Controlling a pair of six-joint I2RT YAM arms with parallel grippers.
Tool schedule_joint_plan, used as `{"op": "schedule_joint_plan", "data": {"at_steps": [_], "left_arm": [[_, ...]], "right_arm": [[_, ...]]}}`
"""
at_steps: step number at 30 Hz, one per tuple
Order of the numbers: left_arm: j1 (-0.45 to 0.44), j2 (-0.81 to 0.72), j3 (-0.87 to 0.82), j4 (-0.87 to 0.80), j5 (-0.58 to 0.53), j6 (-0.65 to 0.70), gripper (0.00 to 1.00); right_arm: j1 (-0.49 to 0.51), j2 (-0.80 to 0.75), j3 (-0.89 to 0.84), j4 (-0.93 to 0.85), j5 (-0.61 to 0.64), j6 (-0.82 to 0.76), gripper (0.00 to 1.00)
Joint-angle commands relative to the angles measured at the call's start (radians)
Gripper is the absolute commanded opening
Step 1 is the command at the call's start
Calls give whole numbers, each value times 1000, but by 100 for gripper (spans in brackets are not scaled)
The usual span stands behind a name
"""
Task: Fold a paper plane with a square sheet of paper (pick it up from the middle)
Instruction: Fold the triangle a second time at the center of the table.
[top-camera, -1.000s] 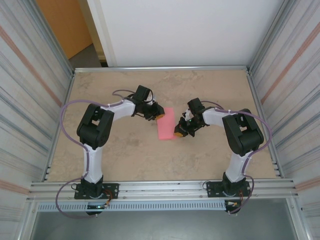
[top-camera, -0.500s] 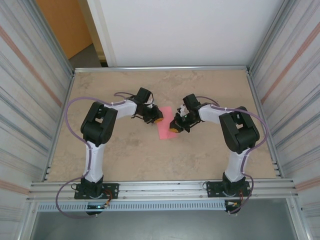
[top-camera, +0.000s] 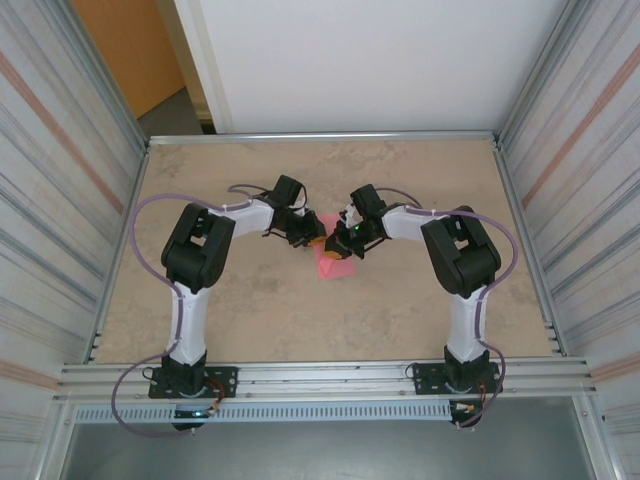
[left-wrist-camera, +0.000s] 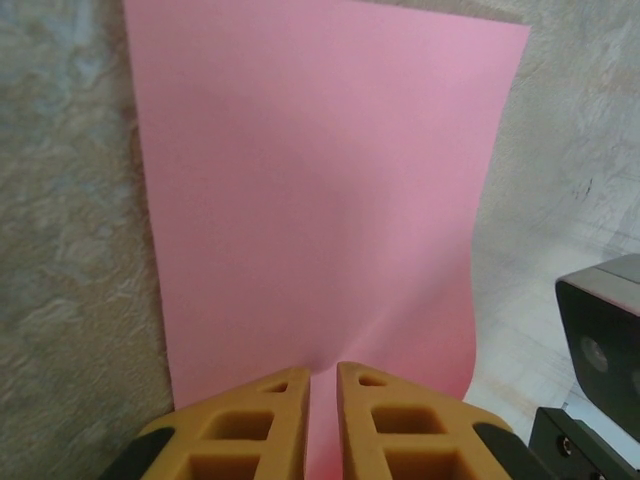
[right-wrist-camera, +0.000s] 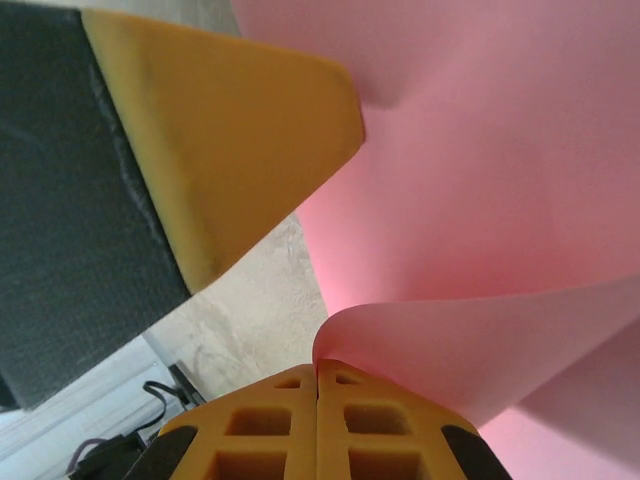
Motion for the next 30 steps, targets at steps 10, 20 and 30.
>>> {"op": "schedule_joint_plan", "data": {"at_steps": [10, 20, 30], "left_arm": [[1, 3, -17, -53, -28, 18, 14], [1, 1, -12, -56, -28, 18, 13], [1, 1, -12, -56, -24, 20, 13]], "right_arm": [[6, 36, -5, 85, 38, 80, 0], [-3, 31, -16, 65, 67, 74, 0], [-1, 39, -13, 58, 58, 63, 0]]}}
